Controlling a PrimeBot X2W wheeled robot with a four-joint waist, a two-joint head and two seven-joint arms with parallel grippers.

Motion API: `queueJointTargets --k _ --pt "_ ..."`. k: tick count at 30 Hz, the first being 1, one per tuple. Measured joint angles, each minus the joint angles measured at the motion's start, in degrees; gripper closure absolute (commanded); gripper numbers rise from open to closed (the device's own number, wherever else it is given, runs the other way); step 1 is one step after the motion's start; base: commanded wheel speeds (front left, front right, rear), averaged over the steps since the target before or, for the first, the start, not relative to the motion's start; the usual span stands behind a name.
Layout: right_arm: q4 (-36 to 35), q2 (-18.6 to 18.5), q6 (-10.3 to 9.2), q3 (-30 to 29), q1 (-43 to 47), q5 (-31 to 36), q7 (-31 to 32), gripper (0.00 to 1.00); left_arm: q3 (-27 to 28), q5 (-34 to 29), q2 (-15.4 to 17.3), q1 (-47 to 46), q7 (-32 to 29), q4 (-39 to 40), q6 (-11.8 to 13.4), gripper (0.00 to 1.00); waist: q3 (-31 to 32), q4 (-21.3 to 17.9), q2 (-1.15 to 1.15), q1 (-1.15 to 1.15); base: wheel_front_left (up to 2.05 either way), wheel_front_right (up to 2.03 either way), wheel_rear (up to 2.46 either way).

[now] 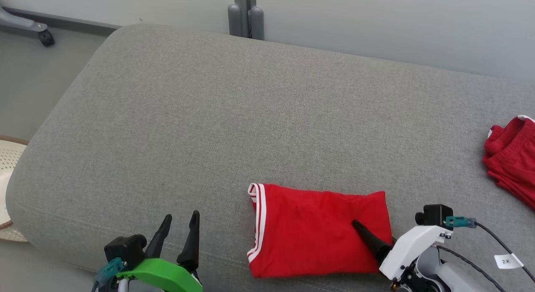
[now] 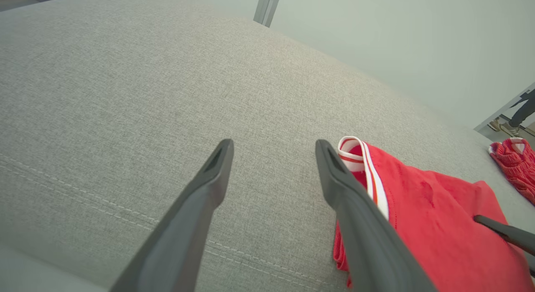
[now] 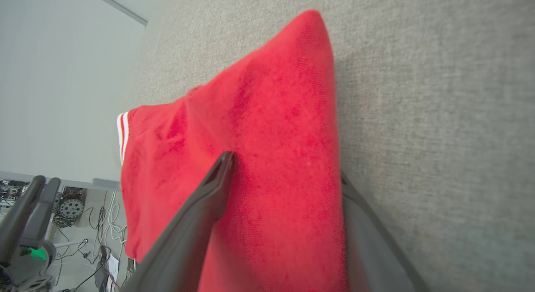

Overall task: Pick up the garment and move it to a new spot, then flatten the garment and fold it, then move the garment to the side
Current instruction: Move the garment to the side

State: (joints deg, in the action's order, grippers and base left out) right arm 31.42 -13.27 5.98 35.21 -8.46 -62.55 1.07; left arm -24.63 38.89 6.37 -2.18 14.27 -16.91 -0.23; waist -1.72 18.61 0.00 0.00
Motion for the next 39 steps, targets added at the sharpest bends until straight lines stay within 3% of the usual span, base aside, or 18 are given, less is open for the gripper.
queueJointTargets --k 2,3,6,17,33,39 --pt "0.6 0.2 0.07 0.4 -0.5 -0.1 0.1 0.02 0.8 0.0 0.0 0.8 0.0 1.1 0.3 0.0 0.2 0.3 0.0 0.0 0.0 0.0 0.0" --pt "0.6 0.3 0.07 0.5 -0.7 -0.1 0.3 0.46 1.0 0.0 0.0 1.3 0.0 1.5 0.3 0.0 0.4 0.4 0.0 0.0 0.0 0.0 0.0" --pt "0.9 0.4 0.55 0.9 -1.1 -0.6 0.9 1.0 1.7 0.0 0.0 2.6 0.0 2.9 0.3 0.0 0.5 0.4 0.0 0.0 0.0 0.0 0.0" --pt "1.2 -1.9 1.07 2.3 -4.3 -1.0 3.7 1.0 2.9 -0.4 -0.1 6.6 0.0 6.3 0.8 0.0 1.3 -1.4 0.0 0.0 0.0 0.0 0.0" --pt "0.3 -13.9 1.08 1.7 -19.1 0.4 12.1 1.0 1.1 -1.4 -0.1 7.5 0.0 9.0 0.6 0.0 -0.2 -1.7 0.0 0.0 0.0 0.0 0.0" --pt "0.3 -16.8 1.08 -1.0 -25.7 0.5 14.2 1.0 1.6 -1.3 -0.2 7.5 0.0 10.6 0.6 0.0 -2.6 -1.4 0.0 0.0 0.0 0.0 0.0"
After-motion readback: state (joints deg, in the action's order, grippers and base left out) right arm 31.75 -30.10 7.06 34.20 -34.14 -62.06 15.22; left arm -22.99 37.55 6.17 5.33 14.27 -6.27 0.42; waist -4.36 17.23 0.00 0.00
